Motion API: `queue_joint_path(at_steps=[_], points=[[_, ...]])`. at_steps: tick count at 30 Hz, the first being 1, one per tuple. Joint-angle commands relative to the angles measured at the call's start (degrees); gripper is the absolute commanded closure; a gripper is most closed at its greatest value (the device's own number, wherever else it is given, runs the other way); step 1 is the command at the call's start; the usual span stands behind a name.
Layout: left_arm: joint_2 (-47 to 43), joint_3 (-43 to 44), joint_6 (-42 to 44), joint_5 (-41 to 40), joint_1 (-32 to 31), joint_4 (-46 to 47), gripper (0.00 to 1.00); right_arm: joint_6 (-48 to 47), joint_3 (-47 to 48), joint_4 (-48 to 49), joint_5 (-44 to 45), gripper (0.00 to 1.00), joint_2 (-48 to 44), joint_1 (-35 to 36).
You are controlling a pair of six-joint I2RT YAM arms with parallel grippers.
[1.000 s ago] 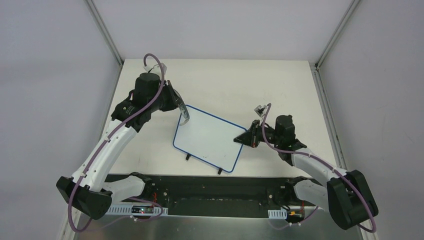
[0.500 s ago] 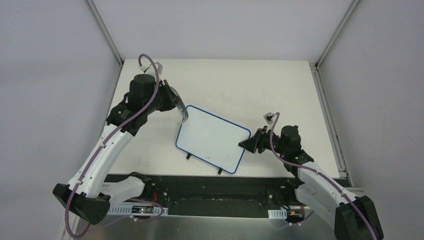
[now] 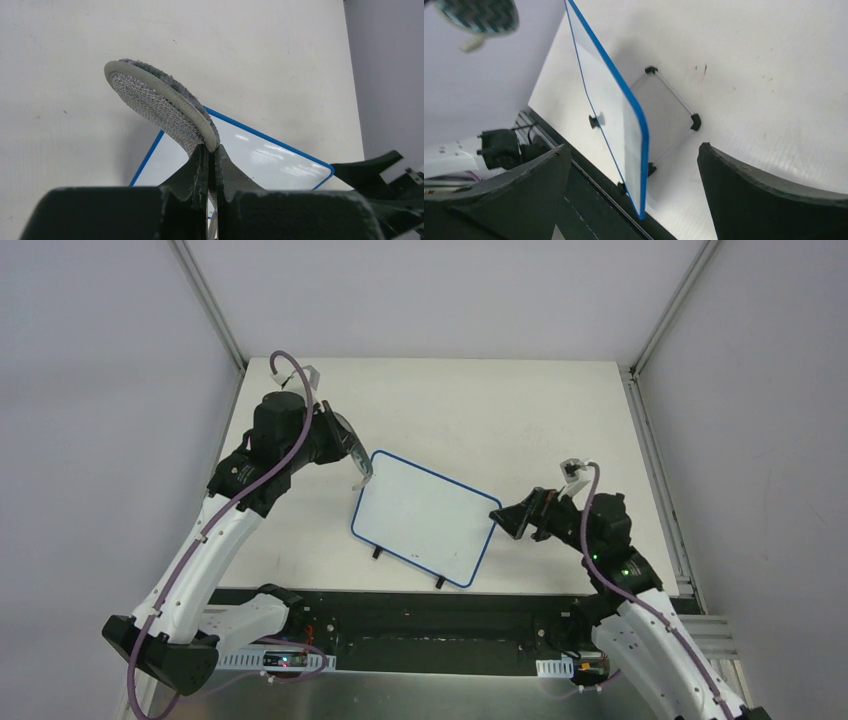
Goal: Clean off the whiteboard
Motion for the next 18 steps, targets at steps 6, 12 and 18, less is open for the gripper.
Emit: queue_joint_path(at_steps=[6, 12, 18], points=[[-0.8, 0.7, -2.9, -25.2, 1.4, -5.1, 1.00, 8.5, 13.5, -20.8, 24.7, 0.01, -11.6, -0.2], [4.9, 0.7, -14.0, -34.5, 9.0, -11.7, 1.00, 6.9, 21.7, -27.9, 32.4, 0.01, -14.7, -0.2], [14.6, 1.8, -23.2, -27.2, 17.8, -17.2, 1.00, 6.3, 24.7, -29.8, 33.5, 0.01, -17.9, -0.2]])
